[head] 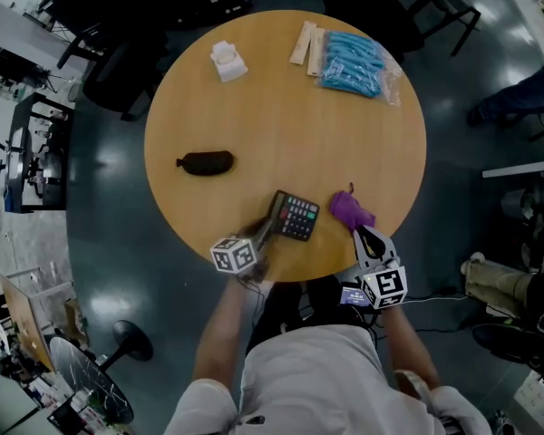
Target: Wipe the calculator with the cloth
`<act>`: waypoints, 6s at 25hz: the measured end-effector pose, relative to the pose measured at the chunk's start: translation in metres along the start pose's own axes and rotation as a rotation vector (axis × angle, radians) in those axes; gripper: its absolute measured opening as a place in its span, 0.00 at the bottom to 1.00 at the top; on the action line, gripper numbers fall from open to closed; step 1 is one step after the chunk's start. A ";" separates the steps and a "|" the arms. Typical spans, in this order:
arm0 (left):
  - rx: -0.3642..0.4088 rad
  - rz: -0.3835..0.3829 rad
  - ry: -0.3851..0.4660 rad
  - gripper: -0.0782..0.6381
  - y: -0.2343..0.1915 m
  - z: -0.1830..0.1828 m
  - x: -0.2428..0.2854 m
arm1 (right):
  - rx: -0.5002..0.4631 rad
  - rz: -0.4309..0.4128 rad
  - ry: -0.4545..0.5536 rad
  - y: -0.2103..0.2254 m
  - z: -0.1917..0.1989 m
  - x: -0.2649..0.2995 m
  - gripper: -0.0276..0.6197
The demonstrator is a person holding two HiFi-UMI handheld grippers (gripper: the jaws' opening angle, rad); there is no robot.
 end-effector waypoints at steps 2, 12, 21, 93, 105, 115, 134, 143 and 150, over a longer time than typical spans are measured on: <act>-0.024 0.009 0.017 0.17 0.002 0.003 -0.007 | -0.036 -0.005 -0.095 0.014 0.013 0.006 0.13; -0.116 0.055 0.167 0.17 0.038 -0.017 -0.052 | -0.262 -0.122 -0.472 0.056 0.088 0.057 0.46; -0.140 0.059 0.230 0.17 0.052 -0.030 -0.080 | -0.325 -0.089 -0.583 0.050 0.117 0.068 0.24; -0.120 0.147 0.324 0.17 0.167 -0.067 -0.144 | -1.142 -0.515 -0.142 -0.152 -0.110 -0.094 0.15; 0.068 0.219 0.290 0.17 0.191 -0.084 -0.151 | -1.074 -0.309 -0.009 -0.120 -0.197 -0.017 0.15; 0.043 0.262 0.322 0.17 0.188 -0.094 -0.165 | -1.095 -0.408 -0.091 -0.131 -0.152 -0.037 0.15; -0.079 0.271 0.293 0.17 0.174 -0.093 -0.151 | -1.200 -0.473 -0.163 -0.162 -0.095 -0.088 0.15; 0.029 0.342 0.337 0.17 0.168 -0.119 -0.165 | -1.047 -0.612 -0.048 -0.172 -0.101 -0.115 0.15; 0.261 0.604 0.371 0.17 0.194 -0.147 -0.207 | -0.593 -0.592 0.268 -0.104 -0.205 -0.131 0.15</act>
Point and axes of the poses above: the fingertips, and each gripper's own axes: x forward along the fingers, y to its right, z out of its underside, the point moved 4 cm from there along -x, backward along the fingers, and after that the axes turned 1 degree about y, right-handed, at the moved point
